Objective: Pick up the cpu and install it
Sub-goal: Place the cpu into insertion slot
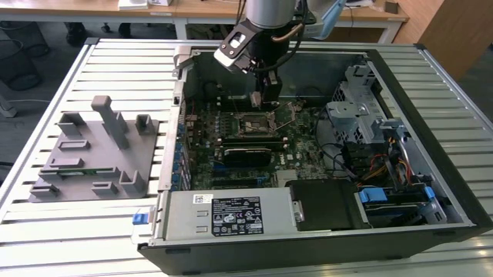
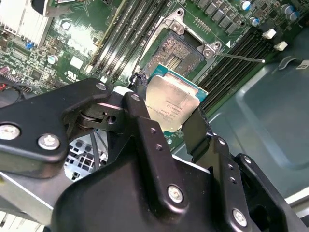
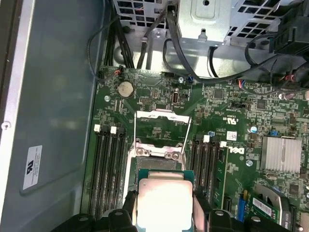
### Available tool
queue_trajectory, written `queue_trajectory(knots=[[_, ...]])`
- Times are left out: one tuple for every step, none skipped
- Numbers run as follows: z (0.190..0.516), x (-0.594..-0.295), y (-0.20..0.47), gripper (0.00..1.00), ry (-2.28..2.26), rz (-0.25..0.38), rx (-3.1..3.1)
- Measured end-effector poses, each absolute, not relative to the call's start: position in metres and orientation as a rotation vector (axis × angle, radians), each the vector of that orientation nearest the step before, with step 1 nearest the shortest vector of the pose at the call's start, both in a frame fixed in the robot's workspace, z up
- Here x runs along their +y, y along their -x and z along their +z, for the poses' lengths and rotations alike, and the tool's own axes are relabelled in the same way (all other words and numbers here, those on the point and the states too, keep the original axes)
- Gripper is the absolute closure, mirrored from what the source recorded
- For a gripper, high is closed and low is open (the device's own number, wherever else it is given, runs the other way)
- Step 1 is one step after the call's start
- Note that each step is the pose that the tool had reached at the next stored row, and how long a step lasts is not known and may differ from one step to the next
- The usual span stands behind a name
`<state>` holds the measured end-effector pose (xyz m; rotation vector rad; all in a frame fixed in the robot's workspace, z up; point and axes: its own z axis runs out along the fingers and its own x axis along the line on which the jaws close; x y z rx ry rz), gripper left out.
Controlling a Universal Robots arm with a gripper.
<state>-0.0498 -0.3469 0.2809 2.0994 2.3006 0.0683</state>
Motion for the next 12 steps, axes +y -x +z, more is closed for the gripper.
queue_trajectory(knots=[[0.279,-0.347,0.050,0.45,-2.099,0.068,2.301],[0.278,-0.347,0.050,0.45,-2.100,0.068,2.300],[0.276,-0.347,0.050,0.45,-2.100,0.068,2.300],[0.275,-0.347,0.050,0.45,-2.101,0.068,2.299],[0.274,-0.347,0.050,0.45,-2.104,0.068,2.296],[0.273,-0.347,0.050,0.45,-2.108,0.068,2.292],[0.272,-0.347,0.050,0.45,-2.113,0.068,2.287],[0.271,-0.347,0.050,0.45,-2.118,0.068,2.283],[0.270,-0.347,0.050,0.45,-2.120,0.068,2.281],[0.269,-0.347,0.051,0.45,-2.121,0.068,2.280],[0.268,-0.347,0.051,0.45,-2.121,0.068,2.280],[0.267,-0.347,0.051,0.45,-2.122,0.068,2.280]])
